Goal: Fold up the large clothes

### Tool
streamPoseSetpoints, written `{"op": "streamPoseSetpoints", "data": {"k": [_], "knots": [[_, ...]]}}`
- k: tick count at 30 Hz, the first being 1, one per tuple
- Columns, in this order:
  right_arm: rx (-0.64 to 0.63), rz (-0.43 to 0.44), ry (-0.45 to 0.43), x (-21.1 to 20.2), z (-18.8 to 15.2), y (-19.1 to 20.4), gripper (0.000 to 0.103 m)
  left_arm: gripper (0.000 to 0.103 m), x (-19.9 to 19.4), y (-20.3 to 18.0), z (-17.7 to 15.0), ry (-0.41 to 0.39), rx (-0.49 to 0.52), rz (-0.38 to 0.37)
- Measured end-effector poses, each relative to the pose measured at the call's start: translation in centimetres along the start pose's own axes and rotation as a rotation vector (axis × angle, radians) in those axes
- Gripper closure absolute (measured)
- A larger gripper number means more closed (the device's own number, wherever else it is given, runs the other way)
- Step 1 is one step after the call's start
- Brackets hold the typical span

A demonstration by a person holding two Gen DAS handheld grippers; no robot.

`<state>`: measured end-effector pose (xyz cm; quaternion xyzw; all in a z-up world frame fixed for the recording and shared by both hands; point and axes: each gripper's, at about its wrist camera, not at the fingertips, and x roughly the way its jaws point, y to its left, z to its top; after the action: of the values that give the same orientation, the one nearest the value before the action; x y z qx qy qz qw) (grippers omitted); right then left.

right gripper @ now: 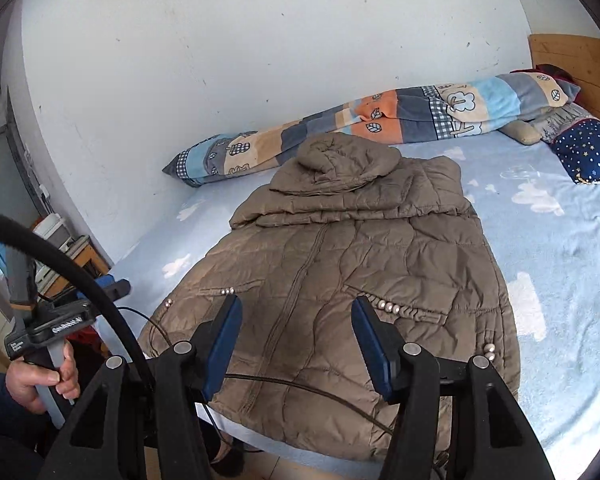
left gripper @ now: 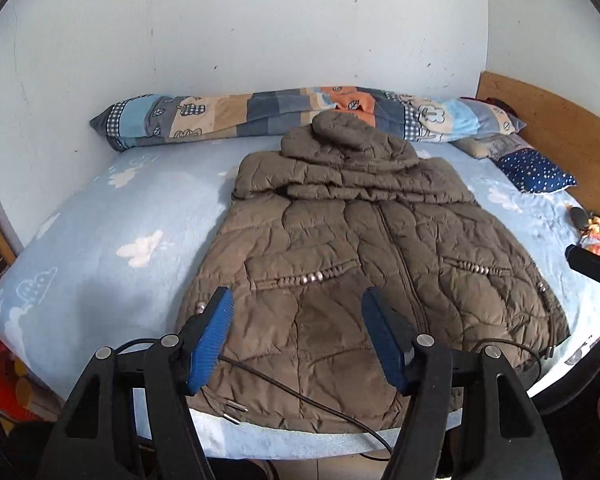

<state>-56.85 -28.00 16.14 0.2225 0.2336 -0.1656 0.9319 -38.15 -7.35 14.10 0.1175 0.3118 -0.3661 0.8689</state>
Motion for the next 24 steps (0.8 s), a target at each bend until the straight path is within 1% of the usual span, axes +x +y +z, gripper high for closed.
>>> {"op": "streamPoseSetpoints", "data": {"k": [1,3,5,6,7,8,12,15,17,19,21,24], "knots": [[-0.012,-0.019,-0.003,0.2,-0.6,0.4,0.041,0.037,0.6,-0.7,-0.7,-0.002,0.001,0.004],[-0.044,-0.062,0.002,0.9,-1.5,1.4,0.041,0.037,1.9,-2.3,-1.9,0.022,0.037,0.016],[-0.055,-0.071,0.021,1.8,-1.9,1.8,0.04,0.036,2.7,-3.6,-3.0,0.031,0.09,0.018],[-0.056,-0.068,0.029,2.1,-2.2,1.9,0.038,0.031,3.0,-4.1,-3.4,0.031,0.112,0.019],[-0.063,-0.072,0.044,2.6,-2.4,1.9,0.036,0.03,3.4,-4.4,-3.7,0.033,0.13,0.019],[-0.073,-0.081,0.058,3.0,-2.6,1.9,0.035,0.03,3.7,-4.5,-3.9,0.036,0.138,0.02],[-0.081,-0.12,0.098,4.4,-3.4,1.3,0.035,0.029,5.5,-4.1,-4.4,0.075,0.131,0.019],[-0.042,-0.146,0.106,4.5,-3.3,0.2,0.035,0.029,6.8,-3.2,-4.7,0.133,0.096,0.016],[0.004,-0.173,0.095,4.1,-2.9,-1.0,0.035,0.029,7.4,-2.6,-4.8,0.161,0.063,0.009],[0.052,-0.2,0.07,3.0,-2.2,-2.2,0.035,0.029,7.4,-2.2,-4.6,0.165,0.043,0.007],[0.092,-0.229,0.02,1.0,-1.2,-3.3,0.035,0.029,7.3,-2.0,-4.5,0.156,0.038,0.013],[0.124,-0.299,-0.065,-2.9,0.5,-4.7,0.035,0.029,7.3,-1.7,-4.3,0.159,0.028,0.008]]}}
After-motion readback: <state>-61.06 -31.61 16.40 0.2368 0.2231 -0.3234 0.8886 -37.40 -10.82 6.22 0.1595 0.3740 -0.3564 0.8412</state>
